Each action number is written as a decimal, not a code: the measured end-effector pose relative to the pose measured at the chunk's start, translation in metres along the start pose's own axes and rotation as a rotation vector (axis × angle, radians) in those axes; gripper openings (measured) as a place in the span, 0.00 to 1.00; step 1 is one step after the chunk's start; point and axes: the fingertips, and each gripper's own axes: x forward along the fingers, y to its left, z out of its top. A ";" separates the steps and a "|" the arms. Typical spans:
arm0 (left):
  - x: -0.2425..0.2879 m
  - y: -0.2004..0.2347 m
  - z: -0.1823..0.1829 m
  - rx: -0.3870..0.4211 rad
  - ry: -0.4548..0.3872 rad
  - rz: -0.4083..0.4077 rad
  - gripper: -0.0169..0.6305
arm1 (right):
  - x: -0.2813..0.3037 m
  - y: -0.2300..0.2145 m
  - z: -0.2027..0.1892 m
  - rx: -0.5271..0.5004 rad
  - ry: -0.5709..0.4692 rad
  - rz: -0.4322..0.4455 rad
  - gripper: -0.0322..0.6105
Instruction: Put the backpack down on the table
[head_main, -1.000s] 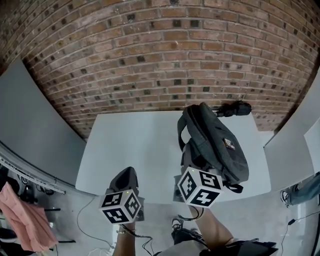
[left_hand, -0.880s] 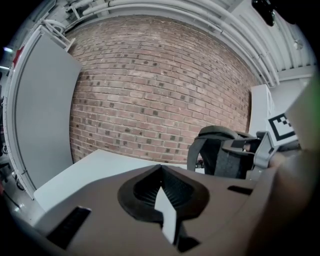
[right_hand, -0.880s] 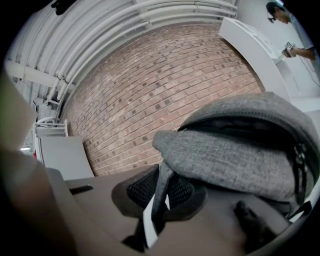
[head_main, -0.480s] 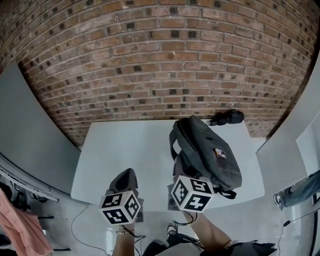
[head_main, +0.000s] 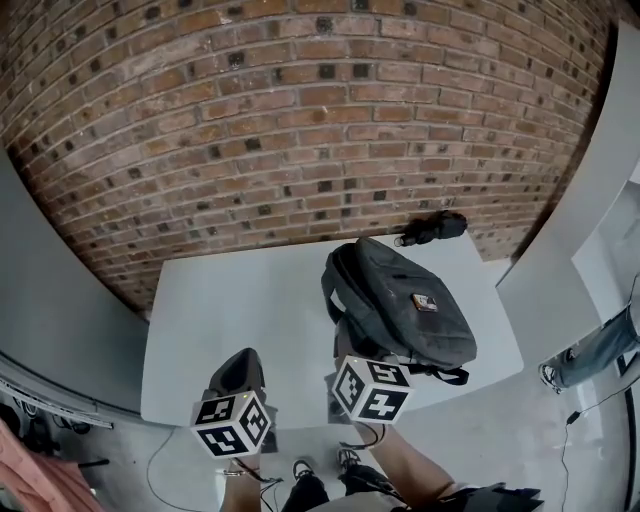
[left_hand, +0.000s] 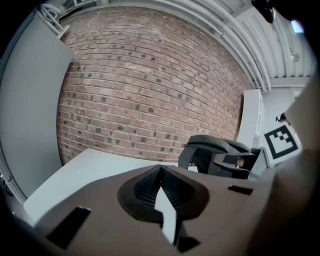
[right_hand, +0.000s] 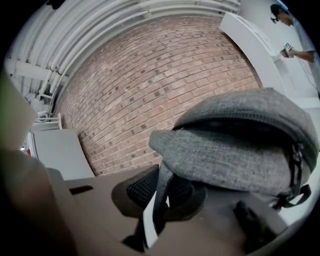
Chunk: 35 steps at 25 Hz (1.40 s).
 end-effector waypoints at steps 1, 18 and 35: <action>0.002 0.001 -0.002 -0.004 0.004 -0.006 0.04 | 0.001 0.000 -0.002 0.001 0.003 -0.004 0.12; 0.015 0.052 -0.061 -0.025 0.118 -0.024 0.04 | 0.041 0.015 -0.076 0.021 0.072 0.003 0.12; 0.028 0.117 -0.127 -0.083 0.212 -0.013 0.04 | 0.076 0.018 -0.173 -0.036 0.185 -0.085 0.12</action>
